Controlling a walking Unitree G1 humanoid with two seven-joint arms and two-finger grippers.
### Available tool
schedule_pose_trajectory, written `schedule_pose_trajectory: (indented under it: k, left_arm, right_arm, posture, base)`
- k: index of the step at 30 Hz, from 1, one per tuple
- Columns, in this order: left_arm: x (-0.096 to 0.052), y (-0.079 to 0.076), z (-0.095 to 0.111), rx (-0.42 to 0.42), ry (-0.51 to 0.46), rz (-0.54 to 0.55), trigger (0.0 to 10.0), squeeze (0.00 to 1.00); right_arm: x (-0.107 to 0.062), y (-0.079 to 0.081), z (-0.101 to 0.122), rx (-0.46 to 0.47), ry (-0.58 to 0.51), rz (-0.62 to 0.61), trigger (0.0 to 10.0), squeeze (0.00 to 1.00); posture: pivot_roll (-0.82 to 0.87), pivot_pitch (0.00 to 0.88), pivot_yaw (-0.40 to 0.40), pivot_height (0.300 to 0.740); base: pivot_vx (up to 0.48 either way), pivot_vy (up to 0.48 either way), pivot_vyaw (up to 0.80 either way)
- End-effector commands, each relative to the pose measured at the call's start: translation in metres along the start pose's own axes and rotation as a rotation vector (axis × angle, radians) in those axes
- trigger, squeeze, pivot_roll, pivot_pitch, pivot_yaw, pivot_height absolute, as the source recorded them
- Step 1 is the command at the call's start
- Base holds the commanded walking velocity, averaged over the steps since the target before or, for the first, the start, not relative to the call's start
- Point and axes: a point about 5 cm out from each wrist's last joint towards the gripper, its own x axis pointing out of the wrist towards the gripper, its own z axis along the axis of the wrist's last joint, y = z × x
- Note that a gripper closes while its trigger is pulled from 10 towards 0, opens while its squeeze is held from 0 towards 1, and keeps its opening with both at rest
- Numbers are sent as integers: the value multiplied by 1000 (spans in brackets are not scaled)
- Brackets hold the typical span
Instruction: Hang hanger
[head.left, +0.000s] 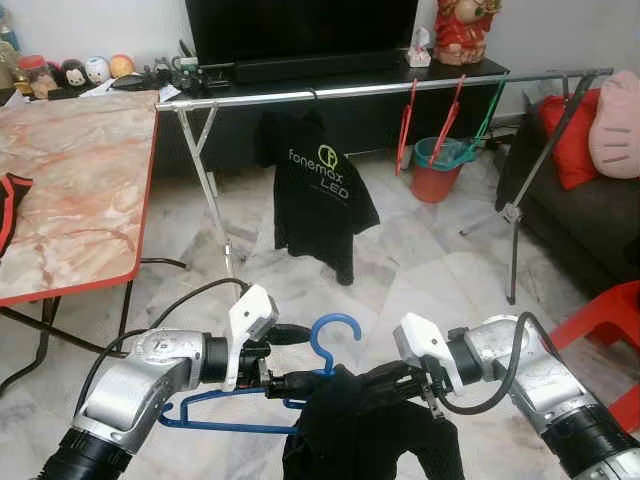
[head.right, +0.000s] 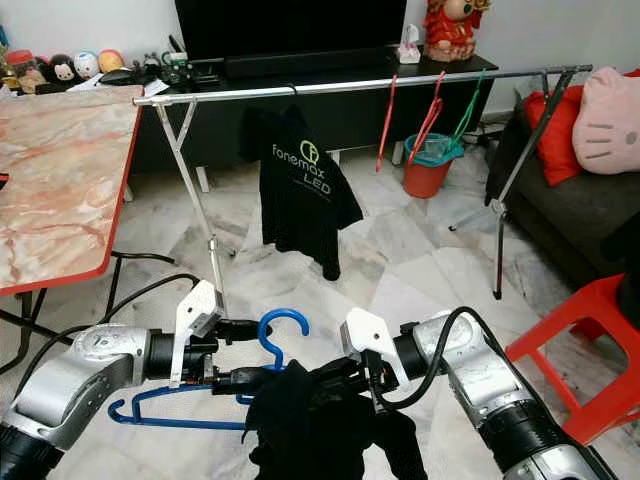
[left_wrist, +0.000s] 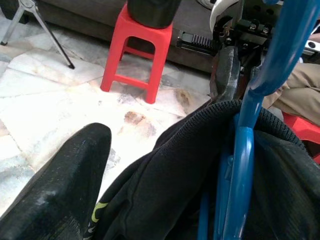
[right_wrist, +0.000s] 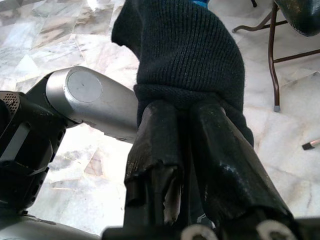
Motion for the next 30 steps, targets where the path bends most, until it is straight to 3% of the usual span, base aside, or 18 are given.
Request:
schedule_pose_trajectory:
  k: [1, 10, 18, 30]
  left_arm:
    - [-60, 33, 44, 144, -124, 273, 10000, 0]
    - [-75, 44, 47, 165, -136, 391, 10000, 0]
    - [-106, 50, 46, 185, -110, 521, 10000, 0]
    - [-127, 47, 47, 168, -86, 460, 10000, 0]
  right_arm:
    - [-3, 22, -47, 155, 191, 100, 0, 0]
    - [-5, 22, -48, 153, 202, 88, 0, 0]
    - [-10, 21, -55, 164, 234, 50, 0, 0]
    - [-20, 26, -63, 185, 264, 29, 0, 0]
  posture:
    - [40, 0, -4, 740]
    - [39, 0, -3, 740]
    - [44, 0, -3, 740]
    - [43, 0, -3, 740]
  base:
    - [0, 0, 0]
    - [0, 0, 0]
    - [0, 0, 0]
    - [0, 0, 0]
